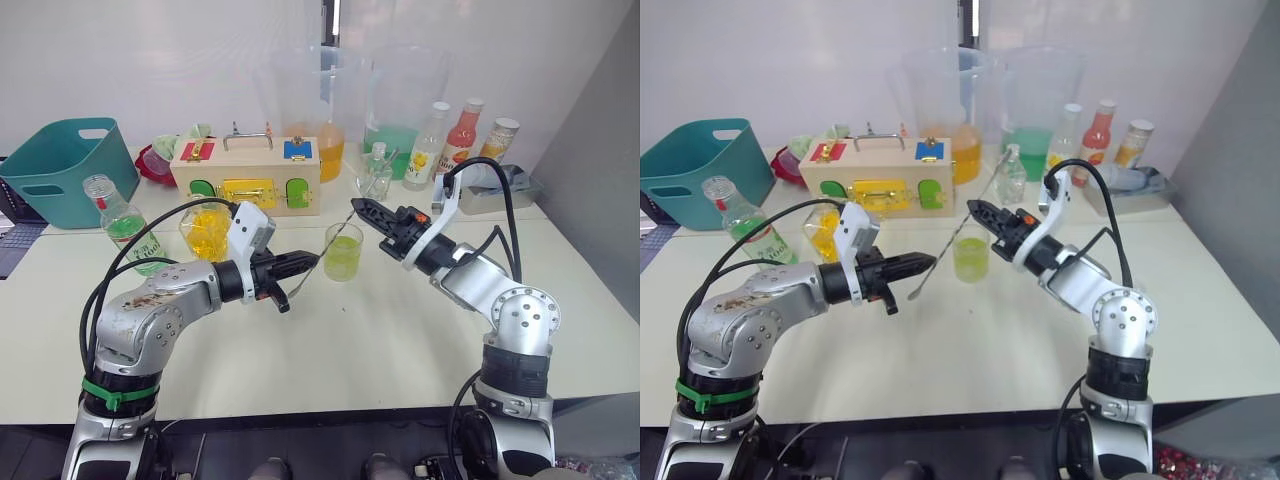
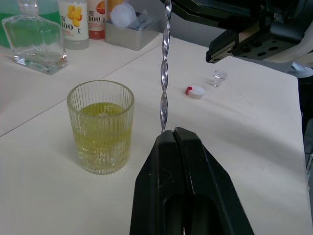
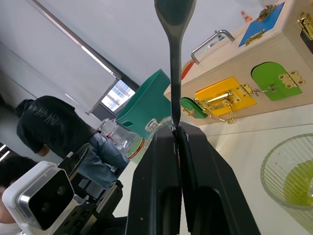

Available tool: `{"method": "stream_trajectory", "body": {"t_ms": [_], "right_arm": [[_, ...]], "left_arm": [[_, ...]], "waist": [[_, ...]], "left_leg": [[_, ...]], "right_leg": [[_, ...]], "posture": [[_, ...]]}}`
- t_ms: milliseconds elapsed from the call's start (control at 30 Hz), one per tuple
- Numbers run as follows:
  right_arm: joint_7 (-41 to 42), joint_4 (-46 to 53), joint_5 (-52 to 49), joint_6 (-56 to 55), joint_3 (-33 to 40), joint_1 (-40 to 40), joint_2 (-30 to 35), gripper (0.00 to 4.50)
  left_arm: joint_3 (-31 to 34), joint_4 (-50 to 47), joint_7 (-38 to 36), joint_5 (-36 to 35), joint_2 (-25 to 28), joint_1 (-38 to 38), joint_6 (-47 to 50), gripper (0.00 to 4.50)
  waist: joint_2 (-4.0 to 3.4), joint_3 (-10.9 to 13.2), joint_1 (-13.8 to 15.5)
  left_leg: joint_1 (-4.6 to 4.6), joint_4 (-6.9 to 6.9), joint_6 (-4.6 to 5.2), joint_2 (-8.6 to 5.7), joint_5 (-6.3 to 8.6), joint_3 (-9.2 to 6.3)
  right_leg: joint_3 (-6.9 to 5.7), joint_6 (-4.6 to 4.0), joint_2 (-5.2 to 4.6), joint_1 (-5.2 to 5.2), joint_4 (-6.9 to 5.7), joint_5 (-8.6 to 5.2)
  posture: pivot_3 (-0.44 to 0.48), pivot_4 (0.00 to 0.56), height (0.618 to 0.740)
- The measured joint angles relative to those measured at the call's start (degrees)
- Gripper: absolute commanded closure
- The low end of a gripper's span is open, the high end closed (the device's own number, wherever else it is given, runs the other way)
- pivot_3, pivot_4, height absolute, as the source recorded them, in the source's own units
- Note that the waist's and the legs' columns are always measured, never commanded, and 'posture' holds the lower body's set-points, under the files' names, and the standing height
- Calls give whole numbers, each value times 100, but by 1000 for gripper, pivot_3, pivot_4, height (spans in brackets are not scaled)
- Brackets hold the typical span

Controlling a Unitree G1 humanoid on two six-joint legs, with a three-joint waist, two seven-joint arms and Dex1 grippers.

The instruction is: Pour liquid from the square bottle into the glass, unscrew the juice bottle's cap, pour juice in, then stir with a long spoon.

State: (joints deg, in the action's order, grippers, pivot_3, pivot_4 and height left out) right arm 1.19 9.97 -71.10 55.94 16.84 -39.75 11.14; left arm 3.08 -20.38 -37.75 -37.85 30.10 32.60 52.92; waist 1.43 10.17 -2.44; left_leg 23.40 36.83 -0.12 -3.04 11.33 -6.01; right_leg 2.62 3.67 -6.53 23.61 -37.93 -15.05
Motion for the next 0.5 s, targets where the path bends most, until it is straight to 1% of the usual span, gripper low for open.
{"method": "stream_trajectory", "body": {"t_ms": [100, 167, 267, 300, 367, 433, 500], "right_arm": [[84, -33, 0, -46, -5, -8, 97, 4500], [155, -107, 0, -68, 4, -59, 207, 4500], [389, -356, 24, -125, 17, -396, 478, 4500], [501, -454, 56, -164, 37, -550, 598, 4500], [800, -716, 199, -307, 56, -897, 825, 4500], [1205, -1085, 491, -502, 37, -1341, 1086, 4500], [1641, -1396, 836, -727, -67, -1761, 1313, 4500]], "left_arm": [[127, 3, -67, -123, 109, 0, 1, 2642], [328, 3, -134, -277, 224, 0, 1, 1974], [676, 3, -278, -512, 461, -9, 0, 1012], [826, 3, -328, -556, 559, -29, -8, 629], [1083, -3, -405, -639, 773, -174, -49, 17], [1251, -16, -460, -646, 924, -431, -118, 17], [1387, -21, -473, -661, 959, -688, -178, 17]], "waist": [[0, 0, -2], [-1, 0, -8], [-2, 1, -18], [-2, 1, -17], [-3, 2, -24], [-4, 3, -21], [-4, 3, -16]], "left_leg": [[0, 0, 0, 0, 0, 0], [0, 0, 0, 1, 0, 1], [4, -1, 0, 2, 0, 4], [4, -1, 0, 2, 0, 4], [4, -2, 0, 3, 0, 6], [4, -4, 0, 3, 0, 8], [5, -4, 0, 5, 0, 8]], "right_leg": [[0, 0, 0, 0, 0, 0], [0, 0, 0, 1, 0, 0], [0, -1, 1, 9, -1, 0], [0, -1, 2, 9, -2, 0], [0, -1, 2, 10, -1, -1], [1, -1, 2, 10, 2, -1], [0, -1, 3, 10, 3, -1]], "posture": [[0, 150, 740], [0, 150, 740], [0, 150, 740], [0, 150, 740], [0, 150, 740], [0, 150, 740], [0, 150, 740]]}}
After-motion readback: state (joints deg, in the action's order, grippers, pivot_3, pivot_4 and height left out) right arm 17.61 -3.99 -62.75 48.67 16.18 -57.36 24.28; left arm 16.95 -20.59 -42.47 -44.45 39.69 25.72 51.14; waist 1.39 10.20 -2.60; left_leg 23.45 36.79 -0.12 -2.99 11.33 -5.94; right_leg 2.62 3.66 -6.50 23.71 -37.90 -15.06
